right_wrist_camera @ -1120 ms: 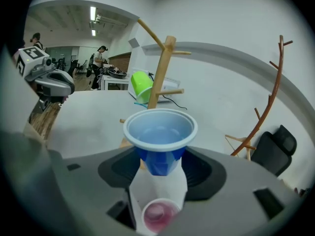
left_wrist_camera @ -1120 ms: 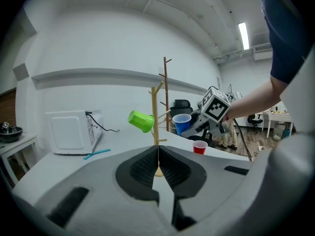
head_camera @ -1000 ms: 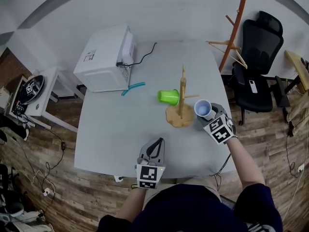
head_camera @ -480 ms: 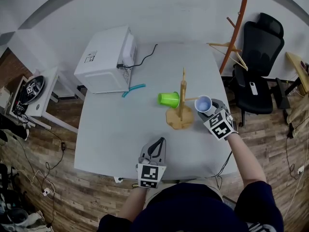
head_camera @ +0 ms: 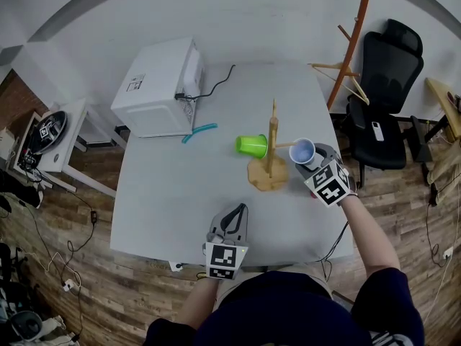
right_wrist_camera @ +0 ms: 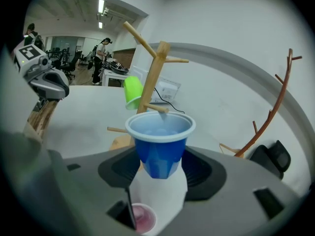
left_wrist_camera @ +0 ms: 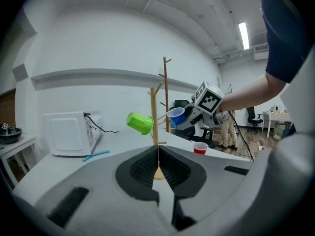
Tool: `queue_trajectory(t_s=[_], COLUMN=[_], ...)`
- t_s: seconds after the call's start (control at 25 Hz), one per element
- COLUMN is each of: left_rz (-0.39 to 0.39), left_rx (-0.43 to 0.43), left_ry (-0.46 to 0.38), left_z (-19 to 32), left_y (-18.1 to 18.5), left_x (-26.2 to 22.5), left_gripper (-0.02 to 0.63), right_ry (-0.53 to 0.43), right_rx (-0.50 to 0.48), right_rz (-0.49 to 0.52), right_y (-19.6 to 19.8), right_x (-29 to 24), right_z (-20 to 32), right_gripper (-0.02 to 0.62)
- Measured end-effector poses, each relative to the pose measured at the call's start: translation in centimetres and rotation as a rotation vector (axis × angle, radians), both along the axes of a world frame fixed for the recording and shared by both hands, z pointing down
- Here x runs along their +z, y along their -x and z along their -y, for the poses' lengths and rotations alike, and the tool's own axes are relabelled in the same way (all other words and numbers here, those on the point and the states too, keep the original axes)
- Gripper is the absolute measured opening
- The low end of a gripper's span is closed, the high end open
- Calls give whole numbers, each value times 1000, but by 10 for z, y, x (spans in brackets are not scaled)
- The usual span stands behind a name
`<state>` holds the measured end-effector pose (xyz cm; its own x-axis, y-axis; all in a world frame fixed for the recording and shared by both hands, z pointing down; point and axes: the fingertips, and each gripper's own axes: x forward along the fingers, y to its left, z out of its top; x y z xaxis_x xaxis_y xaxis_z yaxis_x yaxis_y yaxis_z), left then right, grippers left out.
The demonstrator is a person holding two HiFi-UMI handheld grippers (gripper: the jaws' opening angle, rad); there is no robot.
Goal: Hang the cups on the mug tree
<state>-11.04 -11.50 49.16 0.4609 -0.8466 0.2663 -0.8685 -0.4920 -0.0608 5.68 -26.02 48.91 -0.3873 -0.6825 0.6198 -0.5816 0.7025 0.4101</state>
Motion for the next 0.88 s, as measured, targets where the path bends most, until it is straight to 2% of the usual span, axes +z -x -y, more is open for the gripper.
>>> queue_trajectory(t_s=[0.88], left_rz=[-12], left_rx=[-5], left_ry=[1], left_z=[-7], left_y=[-1], left_x=[-1], left_gripper=[20], right_ry=[-41], right_rx=[-96], right_rz=[-54], right_y=[22], right_x=[-26], right_z=[-1], right_gripper=[277])
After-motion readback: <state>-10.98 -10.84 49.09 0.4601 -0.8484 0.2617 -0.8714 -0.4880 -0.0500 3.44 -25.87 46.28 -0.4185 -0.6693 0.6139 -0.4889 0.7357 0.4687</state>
